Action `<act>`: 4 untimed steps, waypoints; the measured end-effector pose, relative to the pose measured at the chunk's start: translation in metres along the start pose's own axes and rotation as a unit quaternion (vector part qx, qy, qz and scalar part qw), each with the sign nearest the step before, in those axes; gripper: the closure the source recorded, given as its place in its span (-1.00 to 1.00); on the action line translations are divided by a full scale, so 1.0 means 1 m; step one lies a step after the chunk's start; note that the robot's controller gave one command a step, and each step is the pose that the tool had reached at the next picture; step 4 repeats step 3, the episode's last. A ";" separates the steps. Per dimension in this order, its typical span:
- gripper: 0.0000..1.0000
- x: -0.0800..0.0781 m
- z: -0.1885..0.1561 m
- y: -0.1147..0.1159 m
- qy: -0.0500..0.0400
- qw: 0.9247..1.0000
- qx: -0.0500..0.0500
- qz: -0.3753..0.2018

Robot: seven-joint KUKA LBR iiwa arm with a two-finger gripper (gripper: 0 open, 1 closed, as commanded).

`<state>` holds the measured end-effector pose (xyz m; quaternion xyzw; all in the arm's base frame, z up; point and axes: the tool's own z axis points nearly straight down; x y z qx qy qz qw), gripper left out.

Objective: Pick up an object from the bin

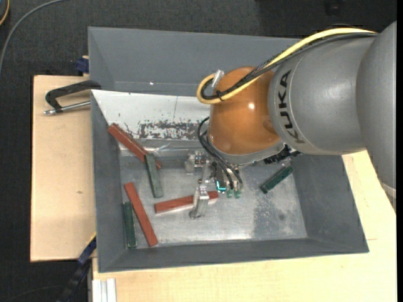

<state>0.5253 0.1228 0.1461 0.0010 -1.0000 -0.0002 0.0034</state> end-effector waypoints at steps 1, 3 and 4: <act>-1.00 -0.005 0.080 -0.025 0.000 0.999 0.001 -0.037; 1.00 0.009 -0.069 -0.032 -0.006 0.998 0.000 -0.057; 1.00 0.009 -0.069 -0.032 -0.006 0.998 0.000 -0.057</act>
Offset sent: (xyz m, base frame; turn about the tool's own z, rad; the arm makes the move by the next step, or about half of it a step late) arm 0.0060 -0.0242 -0.0761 -0.0762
